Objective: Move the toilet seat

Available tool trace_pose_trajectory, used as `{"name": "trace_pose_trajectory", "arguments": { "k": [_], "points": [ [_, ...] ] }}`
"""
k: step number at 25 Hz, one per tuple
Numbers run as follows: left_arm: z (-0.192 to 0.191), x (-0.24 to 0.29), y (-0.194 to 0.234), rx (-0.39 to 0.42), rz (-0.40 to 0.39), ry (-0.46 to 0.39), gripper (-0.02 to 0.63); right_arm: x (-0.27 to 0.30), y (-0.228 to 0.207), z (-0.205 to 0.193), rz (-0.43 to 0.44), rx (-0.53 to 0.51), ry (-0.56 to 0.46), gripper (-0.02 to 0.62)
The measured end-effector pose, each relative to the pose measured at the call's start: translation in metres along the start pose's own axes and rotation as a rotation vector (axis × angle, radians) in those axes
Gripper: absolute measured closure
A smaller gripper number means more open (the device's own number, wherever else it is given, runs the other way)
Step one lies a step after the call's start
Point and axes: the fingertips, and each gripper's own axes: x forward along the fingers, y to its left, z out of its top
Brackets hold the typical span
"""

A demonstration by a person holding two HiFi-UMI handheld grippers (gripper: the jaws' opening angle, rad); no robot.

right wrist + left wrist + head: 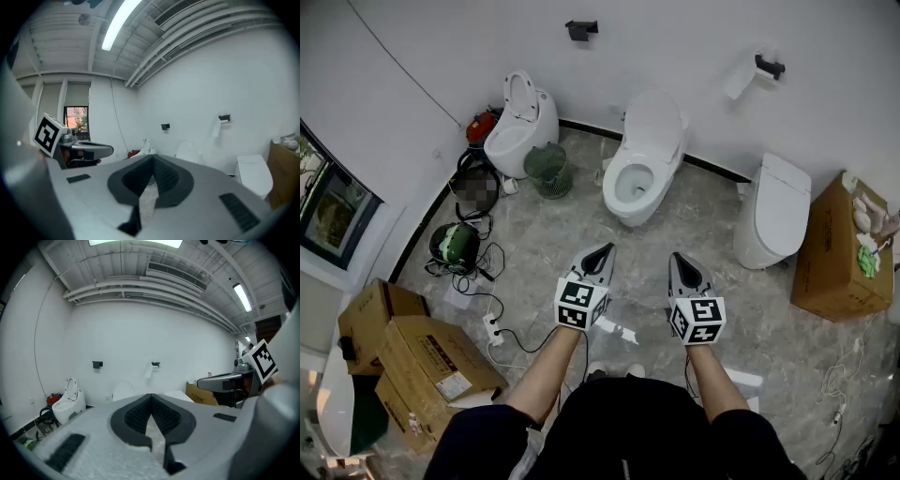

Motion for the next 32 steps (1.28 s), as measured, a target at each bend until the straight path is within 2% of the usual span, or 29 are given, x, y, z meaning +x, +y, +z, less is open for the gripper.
{"name": "trace_pose_trajectory", "arguments": {
  "k": [5, 8, 16, 24, 32],
  "points": [
    [-0.007, -0.010, -0.014, -0.022, -0.001, 0.001, 0.600, -0.012, 0.004, -0.004, 0.043, 0.037, 0.008, 0.591],
    [-0.009, -0.013, -0.017, -0.037, 0.012, 0.003, 0.600, -0.015, -0.001, -0.006, 0.027, 0.001, 0.016, 0.591],
    [-0.019, -0.008, 0.005, -0.053, 0.040, 0.004, 0.600, 0.006, 0.001, -0.007, 0.059, 0.044, -0.015, 0.601],
    [-0.023, 0.034, 0.069, -0.062, 0.021, 0.003, 0.600, 0.079, 0.008, -0.009, 0.065, 0.036, 0.017, 0.601],
    [-0.010, 0.082, 0.174, -0.048, -0.026, 0.016, 0.600, 0.188, 0.026, 0.015, 0.021, 0.034, 0.013, 0.601]
  ]
}}
